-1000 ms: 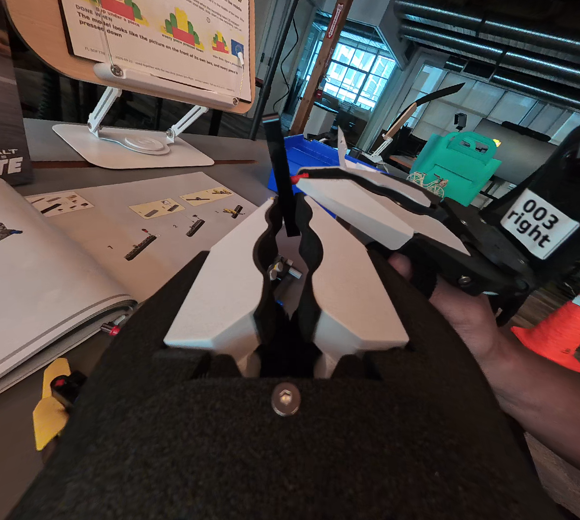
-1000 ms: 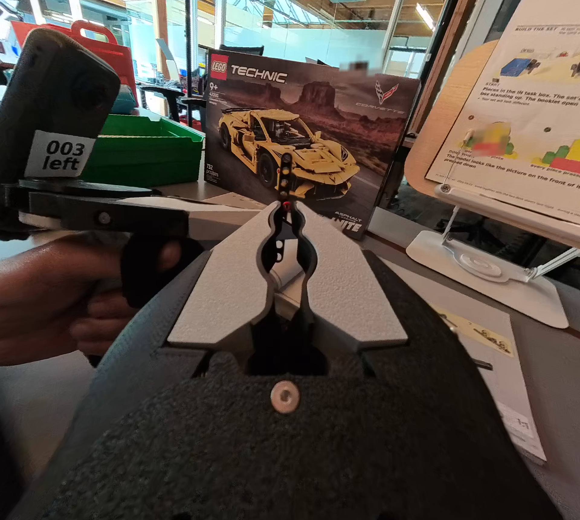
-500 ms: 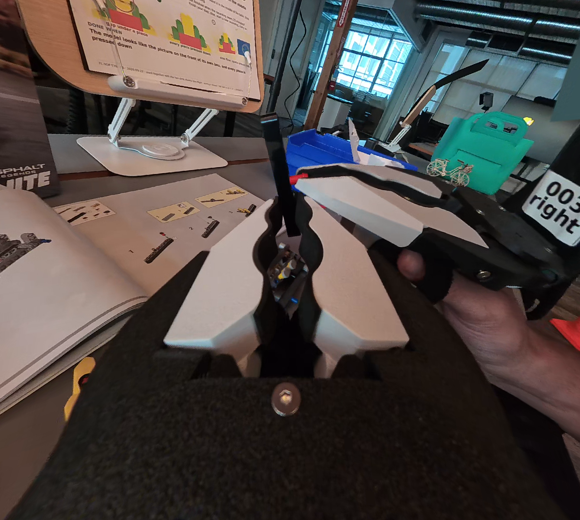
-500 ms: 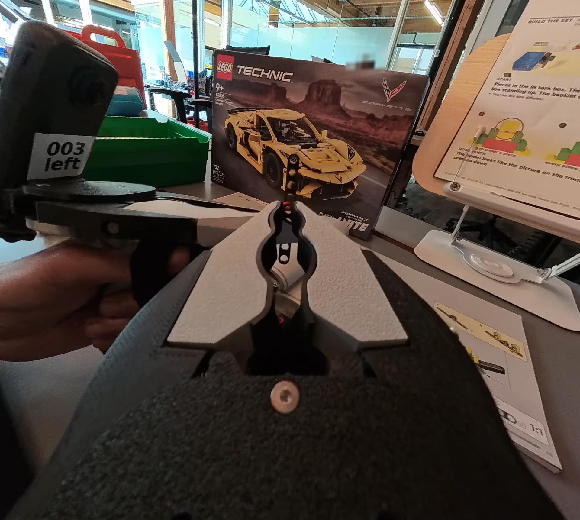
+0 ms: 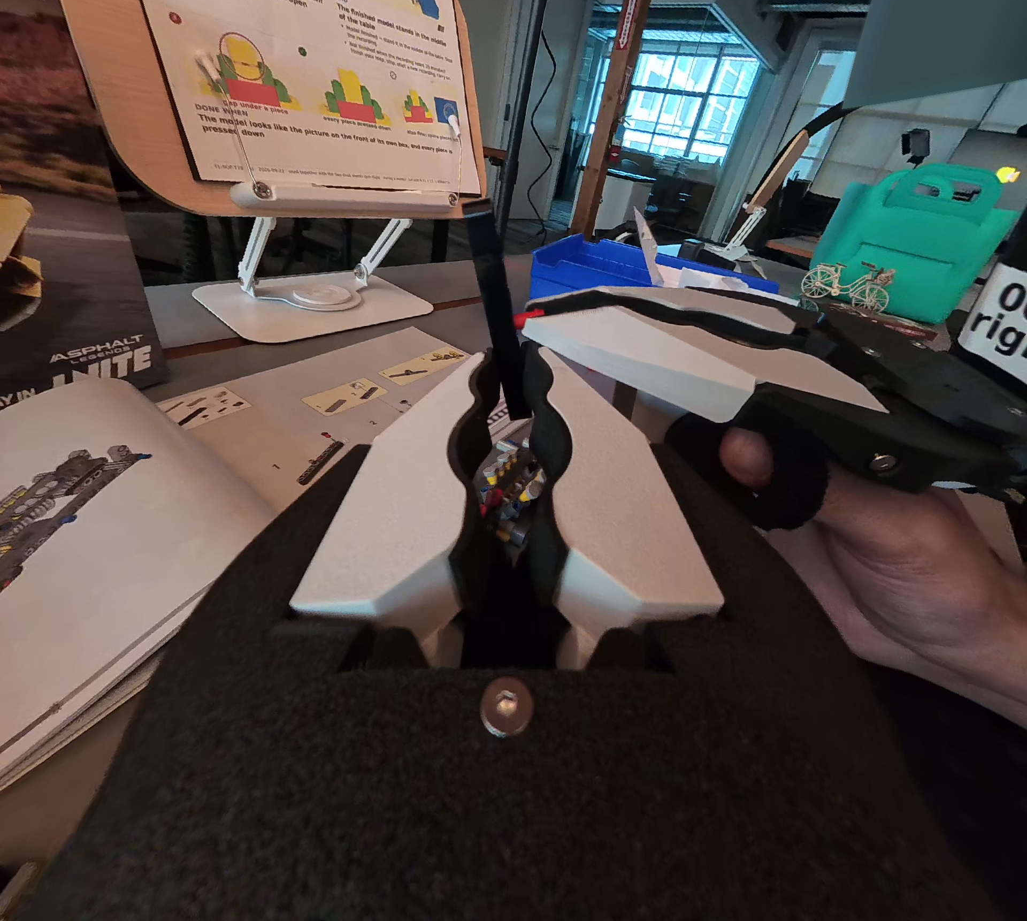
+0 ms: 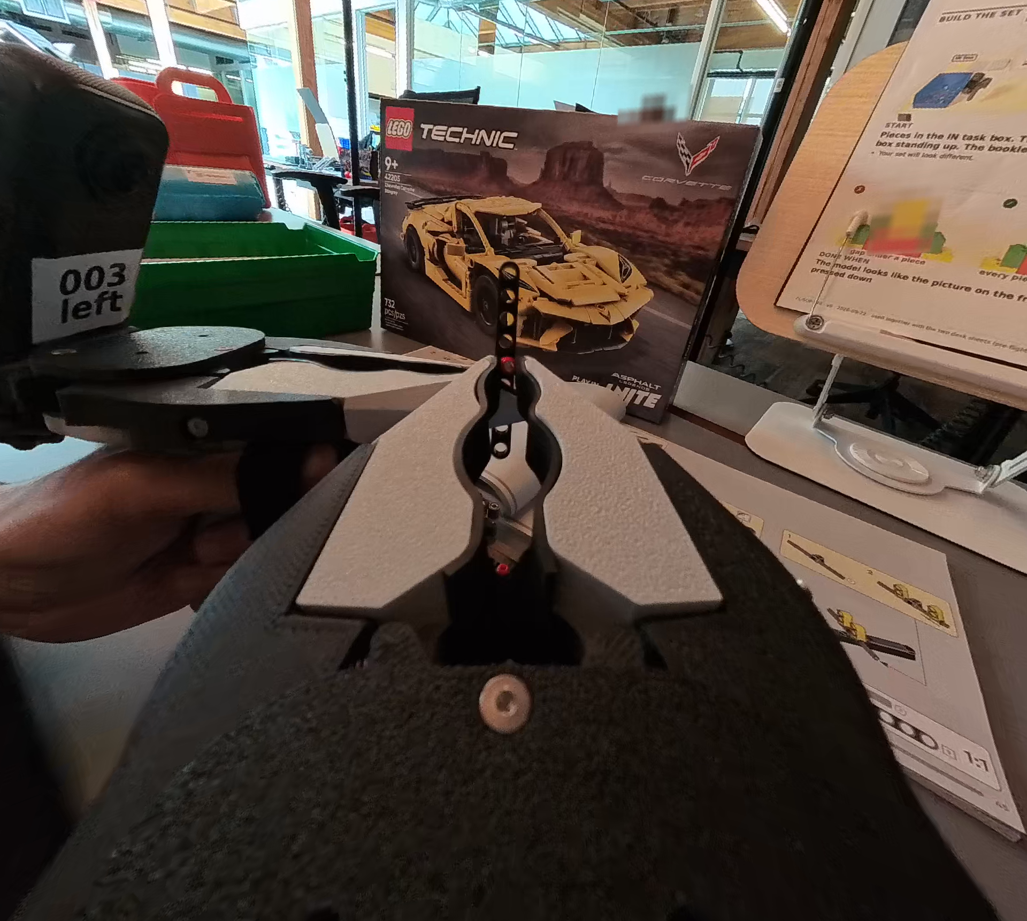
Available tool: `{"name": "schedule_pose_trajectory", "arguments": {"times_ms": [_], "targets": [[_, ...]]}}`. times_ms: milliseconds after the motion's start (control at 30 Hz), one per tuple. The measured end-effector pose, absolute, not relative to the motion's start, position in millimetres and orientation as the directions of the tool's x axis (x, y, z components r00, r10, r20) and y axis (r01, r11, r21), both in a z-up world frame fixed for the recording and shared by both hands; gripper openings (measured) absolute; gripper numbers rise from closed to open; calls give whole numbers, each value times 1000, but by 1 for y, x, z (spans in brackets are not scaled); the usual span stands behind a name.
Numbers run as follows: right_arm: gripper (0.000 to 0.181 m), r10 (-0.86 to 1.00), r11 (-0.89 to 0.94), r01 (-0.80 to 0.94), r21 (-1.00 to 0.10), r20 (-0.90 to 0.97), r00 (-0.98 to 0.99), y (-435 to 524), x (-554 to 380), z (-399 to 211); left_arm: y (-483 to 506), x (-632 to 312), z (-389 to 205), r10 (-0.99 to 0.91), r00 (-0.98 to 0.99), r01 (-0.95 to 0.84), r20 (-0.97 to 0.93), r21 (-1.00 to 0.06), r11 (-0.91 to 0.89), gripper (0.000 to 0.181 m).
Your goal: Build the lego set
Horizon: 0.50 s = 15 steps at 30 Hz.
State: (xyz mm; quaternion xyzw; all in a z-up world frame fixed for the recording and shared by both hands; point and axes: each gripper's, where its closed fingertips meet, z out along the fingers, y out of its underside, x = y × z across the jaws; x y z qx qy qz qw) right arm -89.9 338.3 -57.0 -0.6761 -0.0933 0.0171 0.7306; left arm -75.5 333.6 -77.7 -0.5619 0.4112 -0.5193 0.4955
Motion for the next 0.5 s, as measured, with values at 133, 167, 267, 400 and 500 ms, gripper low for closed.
{"name": "schedule_pose_trajectory", "arguments": {"times_ms": [133, 167, 267, 400, 500], "targets": [[4, 170, 78, 64, -995, 77, 982, 338, -91, -58, 336, -76, -78, -983, 147, 38, 106, -994, -102, 7], [4, 174, 82, 57, -995, 71, 982, 338, -91, -57, 336, -76, -78, -984, 154, 36, 88, -996, -83, 7], [4, 193, 76, 22, -997, 36, 981, 339, -91, -59, 338, -77, -79, -984, 172, 23, 43, -999, -39, 7], [4, 223, 67, -39, -997, -23, 974, 340, -92, -60, 340, -77, -79, -982, 188, 12, -2, -1000, 4, 6], [4, 283, 59, -141, -988, -119, 952, 339, -93, -59, 342, -78, -77, -974, 213, 3, -81, -997, 83, 6]]}}
